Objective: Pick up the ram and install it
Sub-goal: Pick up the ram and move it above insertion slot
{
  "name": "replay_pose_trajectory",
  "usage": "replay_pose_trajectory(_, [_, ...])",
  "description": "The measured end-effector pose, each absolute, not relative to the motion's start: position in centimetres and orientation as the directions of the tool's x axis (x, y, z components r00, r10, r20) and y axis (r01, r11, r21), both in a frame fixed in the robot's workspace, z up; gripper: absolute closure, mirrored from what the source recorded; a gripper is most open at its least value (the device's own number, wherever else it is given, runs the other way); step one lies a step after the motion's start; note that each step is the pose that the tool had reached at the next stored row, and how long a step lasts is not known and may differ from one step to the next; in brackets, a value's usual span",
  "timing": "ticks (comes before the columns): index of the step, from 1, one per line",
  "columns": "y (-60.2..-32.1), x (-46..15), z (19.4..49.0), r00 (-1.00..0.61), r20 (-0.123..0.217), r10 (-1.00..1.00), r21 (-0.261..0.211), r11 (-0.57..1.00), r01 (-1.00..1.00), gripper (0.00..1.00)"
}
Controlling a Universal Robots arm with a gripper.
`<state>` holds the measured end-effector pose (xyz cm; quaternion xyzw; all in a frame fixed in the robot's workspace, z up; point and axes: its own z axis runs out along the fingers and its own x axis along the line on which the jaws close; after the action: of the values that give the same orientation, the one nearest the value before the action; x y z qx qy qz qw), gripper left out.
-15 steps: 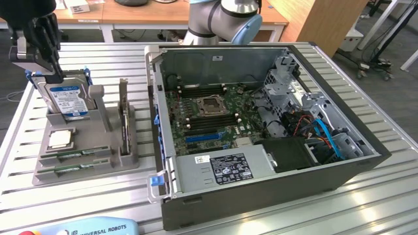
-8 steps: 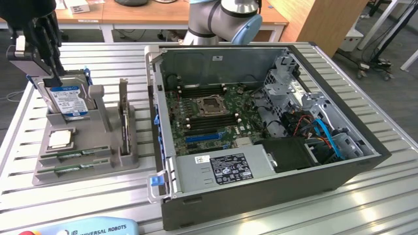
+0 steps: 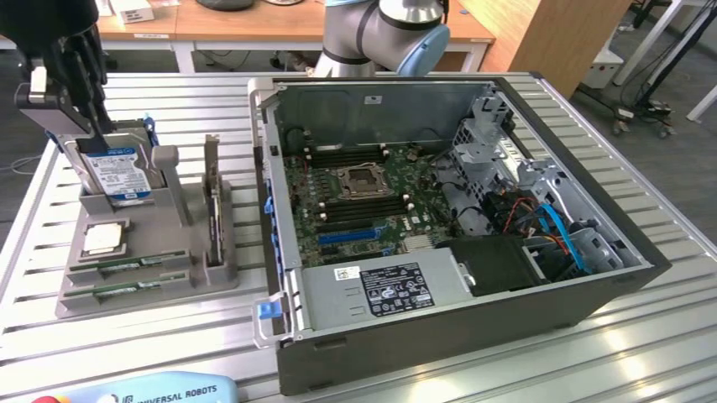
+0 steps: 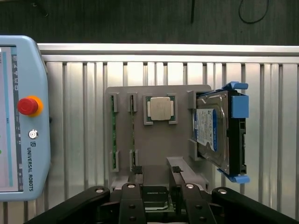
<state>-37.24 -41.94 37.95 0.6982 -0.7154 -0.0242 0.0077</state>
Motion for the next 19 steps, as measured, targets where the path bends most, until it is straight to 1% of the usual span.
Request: replay_pose_trajectory(19, [-41.9,-37.3,35.7,-0.025,-0.022,-0.999,0.044,0.024,-0.999,0.64])
